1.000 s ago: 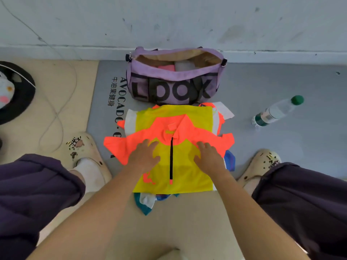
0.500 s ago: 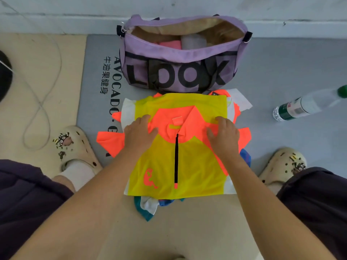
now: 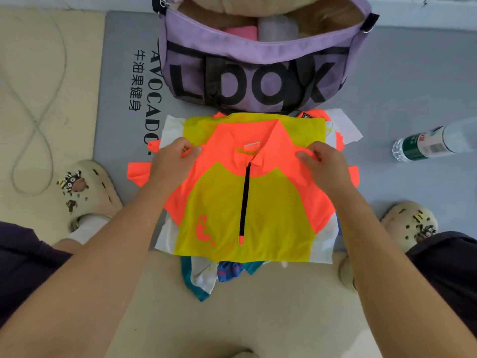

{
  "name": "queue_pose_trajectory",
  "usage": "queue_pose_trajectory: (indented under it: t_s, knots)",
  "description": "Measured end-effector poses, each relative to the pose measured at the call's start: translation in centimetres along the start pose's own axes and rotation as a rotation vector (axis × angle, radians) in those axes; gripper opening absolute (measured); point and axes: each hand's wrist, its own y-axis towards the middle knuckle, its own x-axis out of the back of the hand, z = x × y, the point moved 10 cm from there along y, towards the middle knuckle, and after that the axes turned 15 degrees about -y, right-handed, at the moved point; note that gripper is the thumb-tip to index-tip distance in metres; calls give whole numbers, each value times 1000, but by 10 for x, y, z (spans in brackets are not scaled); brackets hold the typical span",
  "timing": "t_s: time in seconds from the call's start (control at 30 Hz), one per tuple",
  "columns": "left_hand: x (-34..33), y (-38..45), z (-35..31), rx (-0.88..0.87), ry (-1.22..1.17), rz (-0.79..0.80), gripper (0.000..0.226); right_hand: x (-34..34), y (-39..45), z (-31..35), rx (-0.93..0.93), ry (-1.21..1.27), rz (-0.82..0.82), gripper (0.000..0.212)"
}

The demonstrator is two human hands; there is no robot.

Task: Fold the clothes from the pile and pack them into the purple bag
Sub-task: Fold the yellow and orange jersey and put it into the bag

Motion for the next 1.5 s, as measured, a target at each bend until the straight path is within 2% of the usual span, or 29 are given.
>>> queue_pose_trajectory:
  t_s: [0.1,0.2,0.3,0.4,0.47,0.53,0.6,0.67,0.7,0.77,0.83,0.93,1.0,1.03,1.1,1.17,1.27,1.37,1.43,1.5]
  knots:
    - [-8,5,-10,-23,56,110,33,-10,4,2,0,-70,109,29]
    - [15,6,-29,-108,-16,-33,27,-1,7,8,52,-43,80,18]
    - [31,5,-46,-194,-73,-157,31,20,11,12,30,41,-64,13]
    - [7,13,-40,-127,99,-40,31,15,19,17,0,-45,-43,18]
    - [-5,8,-32,-90,250,9,40,6,15,15,-43,-137,9,34]
    - [1,-14,-34,-145,315,-111,49,12,-3,16,-60,-269,-103,44]
    - [6,-50,-36,-164,245,-286,42,20,-36,20,-102,-308,-289,39]
    - [-11,-87,-22,-41,62,-330,28,8,-71,22,-151,-154,-323,23]
    - [-29,-105,-8,82,-41,-291,34,-10,-87,21,-188,-59,-261,23]
    - [-65,-142,22,312,-143,-208,53,-53,-124,16,-302,49,-88,46]
    - [-86,-179,50,481,-196,-181,61,-90,-165,5,-438,81,57,56]
    - [-104,-232,94,867,-498,-233,60,-129,-225,-23,-664,156,229,61]
    - [-115,-257,111,1088,-761,-280,52,-143,-253,-38,-831,370,255,59]
    - [-121,-260,114,1129,-915,-291,46,-149,-262,-43,-917,524,247,54]
    - [-124,-250,107,1100,-1247,-306,32,-159,-266,-46,-1045,847,238,43]
    - [-117,-238,103,1049,-1408,-324,23,-161,-254,-41,-1067,1071,240,31]
    - [-114,-234,100,1102,-1418,-293,15,-163,-247,-33,-1148,1171,294,25]
    - [-124,-237,99,1210,-1403,-227,28,-168,-255,-23,-1229,1186,361,27]
    - [-122,-239,102,1220,-1390,-233,26,-170,-256,-21,-1213,1202,345,26]
    - [-114,-237,105,1144,-1433,-296,16,-168,-254,-22,-1178,1250,272,32]
